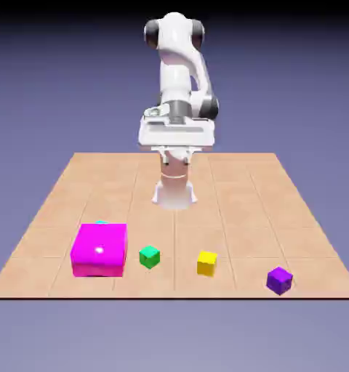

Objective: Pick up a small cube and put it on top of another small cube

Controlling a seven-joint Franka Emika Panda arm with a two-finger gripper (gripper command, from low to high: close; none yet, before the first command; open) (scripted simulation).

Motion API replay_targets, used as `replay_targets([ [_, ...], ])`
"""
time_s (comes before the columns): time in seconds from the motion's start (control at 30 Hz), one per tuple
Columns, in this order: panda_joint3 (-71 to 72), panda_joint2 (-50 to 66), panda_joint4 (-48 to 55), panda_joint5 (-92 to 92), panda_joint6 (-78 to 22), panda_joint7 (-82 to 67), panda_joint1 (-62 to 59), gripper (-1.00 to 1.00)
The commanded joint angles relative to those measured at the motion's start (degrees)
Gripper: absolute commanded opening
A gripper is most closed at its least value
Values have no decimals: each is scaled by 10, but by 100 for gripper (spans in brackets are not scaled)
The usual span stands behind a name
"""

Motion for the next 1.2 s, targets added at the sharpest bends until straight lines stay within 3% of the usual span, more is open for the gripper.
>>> replay_targets([
  [0.0, 6, 21, 16, -5, -13, 2, 4, 0],
  [0.97, 173, 623, 485, -139, -382, 62, 131, 0],
  [1.17, 147, 703, 493, -168, -315, 80, 150, 0],
])
